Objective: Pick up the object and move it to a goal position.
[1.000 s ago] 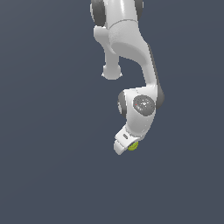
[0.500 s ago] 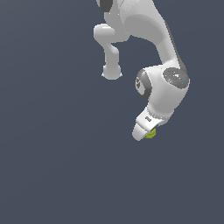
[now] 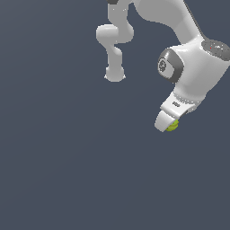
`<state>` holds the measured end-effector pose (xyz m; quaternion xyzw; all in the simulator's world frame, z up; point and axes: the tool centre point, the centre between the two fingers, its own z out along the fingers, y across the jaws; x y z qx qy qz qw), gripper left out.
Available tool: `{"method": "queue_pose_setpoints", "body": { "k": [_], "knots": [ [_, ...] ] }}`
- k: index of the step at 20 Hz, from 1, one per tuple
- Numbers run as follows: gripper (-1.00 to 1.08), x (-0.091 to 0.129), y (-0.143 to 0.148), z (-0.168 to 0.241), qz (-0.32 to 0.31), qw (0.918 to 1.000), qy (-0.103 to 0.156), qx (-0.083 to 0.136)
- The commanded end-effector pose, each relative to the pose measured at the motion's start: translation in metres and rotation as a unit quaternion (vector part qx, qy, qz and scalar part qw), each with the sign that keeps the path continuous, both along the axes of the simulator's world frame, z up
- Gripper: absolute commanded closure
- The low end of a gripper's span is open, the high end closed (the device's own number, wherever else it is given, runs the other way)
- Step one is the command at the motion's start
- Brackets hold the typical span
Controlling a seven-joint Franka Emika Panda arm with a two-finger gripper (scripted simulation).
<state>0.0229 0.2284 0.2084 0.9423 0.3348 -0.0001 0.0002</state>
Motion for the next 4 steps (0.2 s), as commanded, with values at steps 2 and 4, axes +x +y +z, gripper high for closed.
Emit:
{"method": "queue_pose_setpoints", "body": {
  "k": [2,4],
  "knots": [
    [1.08,-0.0017,0.0075,0.0092,-0.001,1.0000,0.000,0.000],
    [1.08,-0.0019,0.0086,0.0103,-0.001,1.0000,0.000,0.000]
  ]
}}
